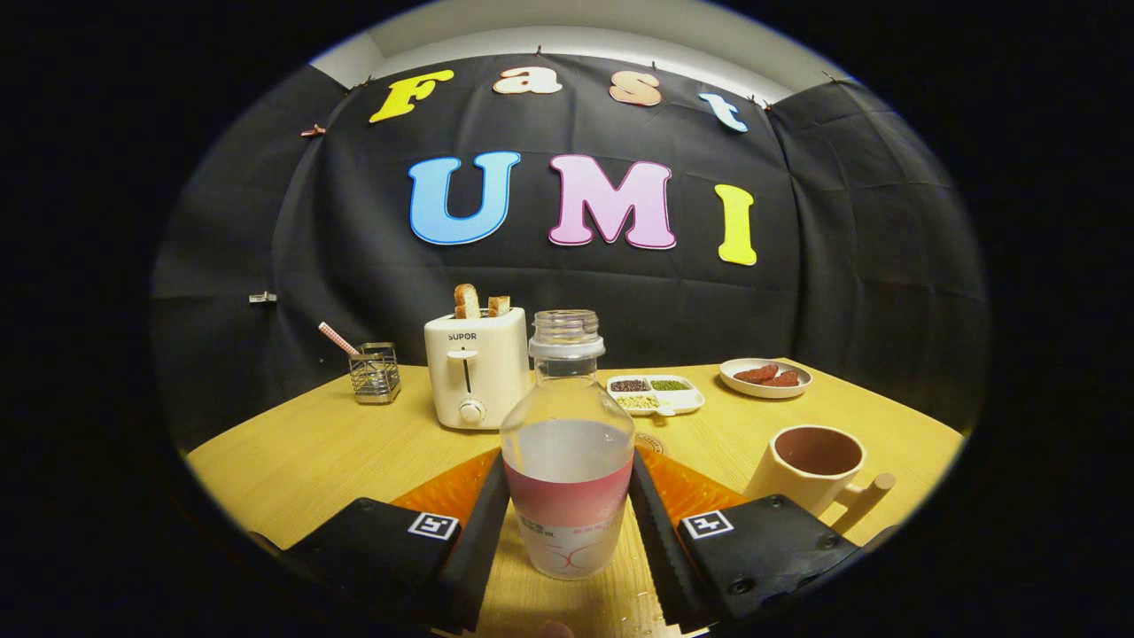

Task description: Take the bottle from table, then pour the juice into the cup, finally place the bottle on the coaster

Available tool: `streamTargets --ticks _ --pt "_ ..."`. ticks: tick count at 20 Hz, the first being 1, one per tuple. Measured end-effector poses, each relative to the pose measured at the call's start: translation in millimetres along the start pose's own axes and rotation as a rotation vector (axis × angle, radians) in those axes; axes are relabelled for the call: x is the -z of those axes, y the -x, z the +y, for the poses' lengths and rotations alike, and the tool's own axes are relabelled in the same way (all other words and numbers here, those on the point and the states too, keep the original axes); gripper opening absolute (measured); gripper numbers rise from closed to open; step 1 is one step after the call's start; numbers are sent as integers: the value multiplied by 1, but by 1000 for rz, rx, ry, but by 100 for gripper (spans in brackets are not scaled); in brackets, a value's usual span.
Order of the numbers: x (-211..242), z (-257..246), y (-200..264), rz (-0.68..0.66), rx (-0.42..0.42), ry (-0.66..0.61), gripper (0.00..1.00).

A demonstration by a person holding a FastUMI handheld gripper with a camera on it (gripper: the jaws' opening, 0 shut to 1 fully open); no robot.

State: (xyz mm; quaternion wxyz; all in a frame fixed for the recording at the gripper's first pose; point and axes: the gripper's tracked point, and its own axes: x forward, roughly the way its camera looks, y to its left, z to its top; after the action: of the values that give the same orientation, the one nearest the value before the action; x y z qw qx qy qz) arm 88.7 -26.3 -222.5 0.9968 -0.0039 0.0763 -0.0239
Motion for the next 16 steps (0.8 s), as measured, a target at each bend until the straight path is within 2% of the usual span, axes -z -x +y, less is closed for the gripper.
streamTargets --ticks 6,12,16 --pt "-44 -5 24 8 4 -95 76" --pt "-53 -3 33 63 -35 -441 76" --pt "-40 -27 33 77 18 -592 76"
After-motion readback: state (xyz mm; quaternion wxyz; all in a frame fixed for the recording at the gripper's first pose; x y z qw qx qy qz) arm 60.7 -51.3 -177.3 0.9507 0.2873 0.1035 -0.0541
